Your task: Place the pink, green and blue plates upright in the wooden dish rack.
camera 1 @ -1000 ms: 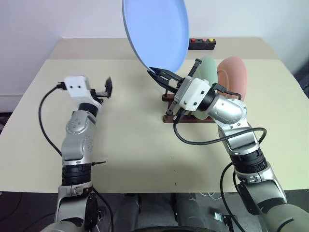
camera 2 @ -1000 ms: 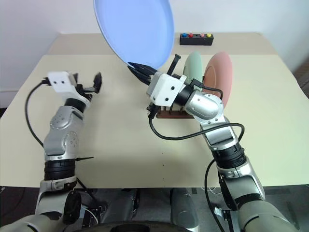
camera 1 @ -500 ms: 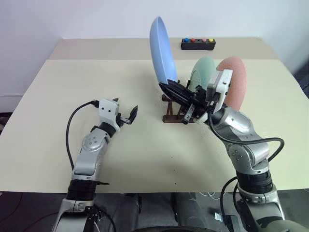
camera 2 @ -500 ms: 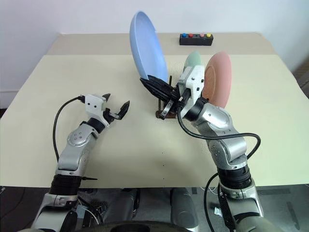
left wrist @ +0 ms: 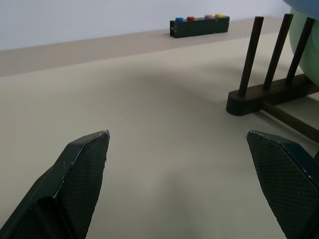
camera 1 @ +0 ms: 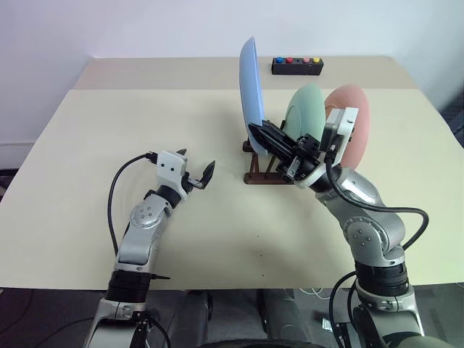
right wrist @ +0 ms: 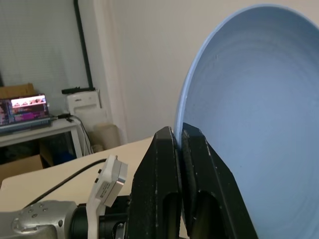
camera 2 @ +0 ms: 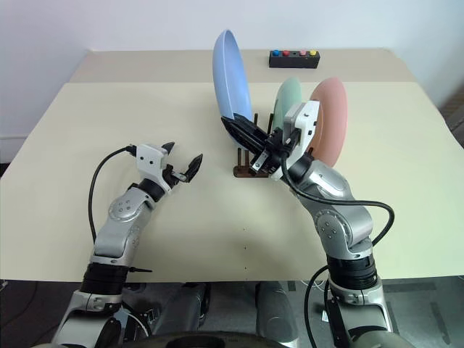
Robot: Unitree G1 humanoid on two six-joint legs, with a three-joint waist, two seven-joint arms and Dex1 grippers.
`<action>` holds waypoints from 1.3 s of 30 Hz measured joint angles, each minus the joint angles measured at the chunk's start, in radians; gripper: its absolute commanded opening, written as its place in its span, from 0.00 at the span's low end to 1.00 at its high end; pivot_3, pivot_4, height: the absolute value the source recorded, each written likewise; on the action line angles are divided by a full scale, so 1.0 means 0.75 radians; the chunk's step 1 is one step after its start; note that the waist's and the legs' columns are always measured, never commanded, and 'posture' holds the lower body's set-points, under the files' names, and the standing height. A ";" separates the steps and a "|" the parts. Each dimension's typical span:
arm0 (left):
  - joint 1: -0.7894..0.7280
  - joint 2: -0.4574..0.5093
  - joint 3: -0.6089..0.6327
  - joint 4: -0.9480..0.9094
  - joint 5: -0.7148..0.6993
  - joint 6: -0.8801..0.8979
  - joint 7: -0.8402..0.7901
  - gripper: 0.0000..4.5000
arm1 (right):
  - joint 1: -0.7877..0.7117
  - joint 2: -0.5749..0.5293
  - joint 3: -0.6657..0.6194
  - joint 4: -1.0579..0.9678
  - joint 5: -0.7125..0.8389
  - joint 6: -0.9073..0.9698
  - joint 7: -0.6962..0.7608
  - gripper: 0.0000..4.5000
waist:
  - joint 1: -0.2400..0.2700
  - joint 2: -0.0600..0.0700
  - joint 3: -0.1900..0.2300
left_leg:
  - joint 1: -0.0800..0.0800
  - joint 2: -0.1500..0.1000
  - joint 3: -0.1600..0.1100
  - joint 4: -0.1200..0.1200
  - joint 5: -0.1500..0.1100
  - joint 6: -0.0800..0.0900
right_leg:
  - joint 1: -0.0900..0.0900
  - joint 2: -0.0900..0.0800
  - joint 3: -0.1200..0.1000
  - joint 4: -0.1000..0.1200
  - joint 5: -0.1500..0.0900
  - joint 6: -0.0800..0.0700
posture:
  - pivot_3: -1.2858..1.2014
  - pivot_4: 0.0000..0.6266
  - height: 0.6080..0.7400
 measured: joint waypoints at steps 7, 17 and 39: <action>0.001 -0.010 -0.002 -0.003 -0.001 0.000 -0.028 1.00 | 0.007 0.003 -0.016 0.040 0.050 0.046 -0.005 0.00 | 0.000 0.000 0.000 | 0.000 0.000 0.000 0.000 0.000 0.000 | 0.000 0.000 0.000 0.000 0.000 0.000 | 0.52 0.24 1.00; 0.008 -0.011 -0.002 -0.003 0.001 0.000 -0.036 1.00 | 0.008 0.015 -0.046 0.073 0.089 0.094 -0.027 0.00 | 0.000 0.000 0.000 | 0.000 0.000 0.000 0.000 0.000 0.000 | 0.000 0.000 0.000 0.000 0.000 0.000 | 0.52 0.24 1.00; 0.033 -0.022 -0.010 -0.053 -0.033 -0.016 -0.100 1.00 | 0.010 0.005 -0.058 0.083 0.010 0.090 -0.052 0.85 | 0.000 0.000 0.000 | 0.000 0.000 0.000 0.000 0.000 0.000 | 0.000 0.000 0.000 0.000 0.000 0.000 | 0.52 0.24 1.00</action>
